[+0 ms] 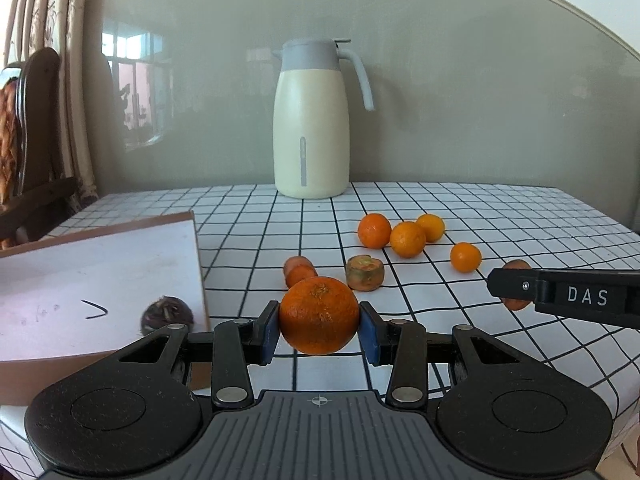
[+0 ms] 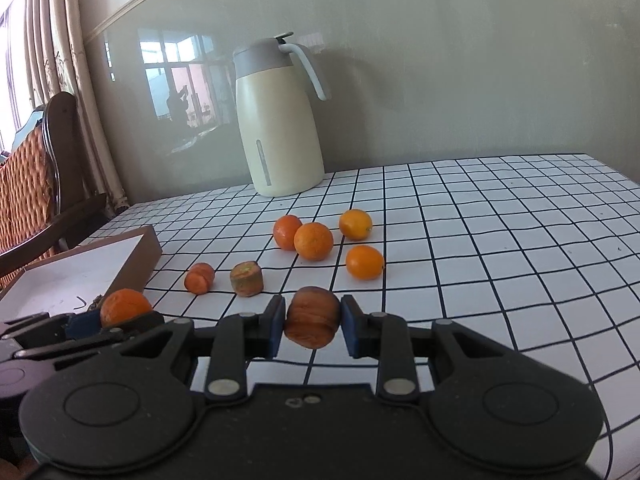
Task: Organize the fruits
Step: 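Carry the orange and brown fruit over the cardboard tray with both grippers, then open both grippers to release the orange and brown fruit into the tray, then move both grippers back toward the kumquats on the table, then grasp the orange cylindrical piece with the left gripper while the right grasps the brown fruit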
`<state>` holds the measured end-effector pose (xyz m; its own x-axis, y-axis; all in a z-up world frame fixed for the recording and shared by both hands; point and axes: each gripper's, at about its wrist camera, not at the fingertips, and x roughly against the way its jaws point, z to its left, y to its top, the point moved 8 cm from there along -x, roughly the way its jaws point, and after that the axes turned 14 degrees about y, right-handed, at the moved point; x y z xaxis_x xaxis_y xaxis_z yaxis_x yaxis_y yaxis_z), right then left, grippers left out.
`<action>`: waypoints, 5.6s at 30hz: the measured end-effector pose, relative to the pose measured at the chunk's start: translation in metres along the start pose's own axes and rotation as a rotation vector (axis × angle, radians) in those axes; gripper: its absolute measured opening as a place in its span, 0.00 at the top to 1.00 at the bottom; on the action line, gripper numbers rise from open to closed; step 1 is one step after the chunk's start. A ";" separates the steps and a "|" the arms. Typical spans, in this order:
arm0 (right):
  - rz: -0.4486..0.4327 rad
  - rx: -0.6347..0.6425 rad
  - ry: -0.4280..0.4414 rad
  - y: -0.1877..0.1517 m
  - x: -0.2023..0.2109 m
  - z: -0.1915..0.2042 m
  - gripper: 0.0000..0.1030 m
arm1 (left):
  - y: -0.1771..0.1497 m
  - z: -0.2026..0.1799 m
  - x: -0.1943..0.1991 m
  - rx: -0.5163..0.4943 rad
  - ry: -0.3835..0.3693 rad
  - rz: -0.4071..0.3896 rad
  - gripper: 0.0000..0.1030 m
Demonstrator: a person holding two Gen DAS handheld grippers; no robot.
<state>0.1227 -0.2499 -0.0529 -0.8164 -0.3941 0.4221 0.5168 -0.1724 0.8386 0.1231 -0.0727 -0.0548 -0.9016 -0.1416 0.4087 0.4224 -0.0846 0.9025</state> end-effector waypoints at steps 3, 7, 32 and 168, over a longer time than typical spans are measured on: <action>0.004 -0.001 0.003 -0.004 0.002 0.004 0.79 | 0.000 0.005 0.003 0.003 -0.005 -0.002 0.60; 0.005 0.012 0.013 -0.007 0.002 0.014 0.79 | 0.001 0.010 0.007 0.004 -0.008 -0.015 0.60; -0.004 0.108 0.175 -0.009 -0.013 0.083 0.79 | -0.002 0.071 0.029 0.050 0.035 -0.049 0.60; -0.073 0.039 0.069 0.032 -0.037 0.015 0.61 | 0.037 0.029 -0.022 0.001 0.102 -0.102 0.17</action>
<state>0.1656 -0.2273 -0.0361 -0.8312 -0.4433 0.3356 0.4449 -0.1682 0.8796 0.1558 -0.0445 -0.0269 -0.9257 -0.2316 0.2991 0.3291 -0.1029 0.9387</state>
